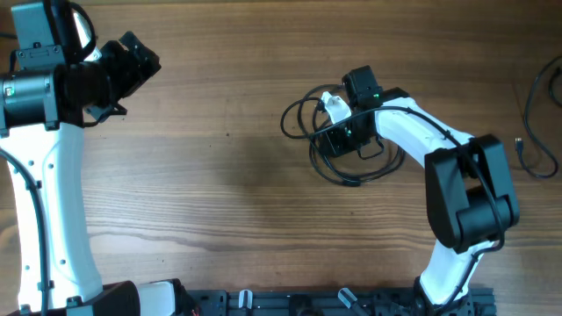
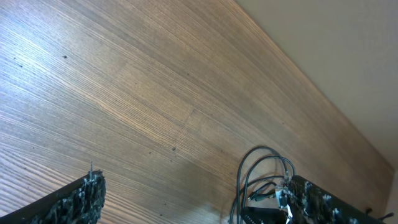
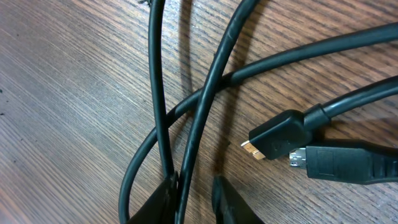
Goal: Untangle cables
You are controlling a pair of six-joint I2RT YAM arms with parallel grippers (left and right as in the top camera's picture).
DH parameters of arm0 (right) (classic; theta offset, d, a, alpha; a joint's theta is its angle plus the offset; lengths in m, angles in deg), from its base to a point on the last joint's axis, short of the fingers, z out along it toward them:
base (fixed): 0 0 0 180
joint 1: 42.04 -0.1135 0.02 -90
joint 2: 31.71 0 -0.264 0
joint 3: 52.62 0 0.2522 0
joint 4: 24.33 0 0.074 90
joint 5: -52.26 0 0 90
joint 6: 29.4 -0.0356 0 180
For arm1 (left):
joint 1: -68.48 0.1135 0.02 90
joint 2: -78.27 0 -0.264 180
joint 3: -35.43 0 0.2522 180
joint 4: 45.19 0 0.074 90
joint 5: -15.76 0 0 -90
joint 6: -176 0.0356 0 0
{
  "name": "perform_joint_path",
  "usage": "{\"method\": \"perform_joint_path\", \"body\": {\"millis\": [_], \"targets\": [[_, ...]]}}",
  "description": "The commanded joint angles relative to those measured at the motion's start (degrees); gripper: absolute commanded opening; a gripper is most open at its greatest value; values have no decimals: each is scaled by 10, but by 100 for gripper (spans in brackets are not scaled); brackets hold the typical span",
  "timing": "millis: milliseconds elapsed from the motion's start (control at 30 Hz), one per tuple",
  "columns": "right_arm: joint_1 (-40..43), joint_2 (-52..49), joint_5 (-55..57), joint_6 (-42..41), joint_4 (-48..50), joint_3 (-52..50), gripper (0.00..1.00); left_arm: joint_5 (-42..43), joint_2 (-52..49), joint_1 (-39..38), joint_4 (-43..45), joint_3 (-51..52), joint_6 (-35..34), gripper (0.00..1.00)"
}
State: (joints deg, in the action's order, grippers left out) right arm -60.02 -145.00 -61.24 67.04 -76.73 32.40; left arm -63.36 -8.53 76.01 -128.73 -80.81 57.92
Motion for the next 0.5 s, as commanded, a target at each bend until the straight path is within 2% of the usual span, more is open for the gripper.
{"method": "perform_joint_path", "body": {"millis": [0,267,367,467], "targets": [[-2,-10,-5,-6,-5,-5,21,-5,-3,3,0,2,7,95],[-2,-19,-5,-7,-7,-16,20,-5,-3,3,0,2,7,95],[-2,-19,-5,-21,-3,-16,4,-5,-3,3,0,2,7,95],[3,-6,-28,-24,-33,24,4,-5,-3,3,0,2,7,95]]}}
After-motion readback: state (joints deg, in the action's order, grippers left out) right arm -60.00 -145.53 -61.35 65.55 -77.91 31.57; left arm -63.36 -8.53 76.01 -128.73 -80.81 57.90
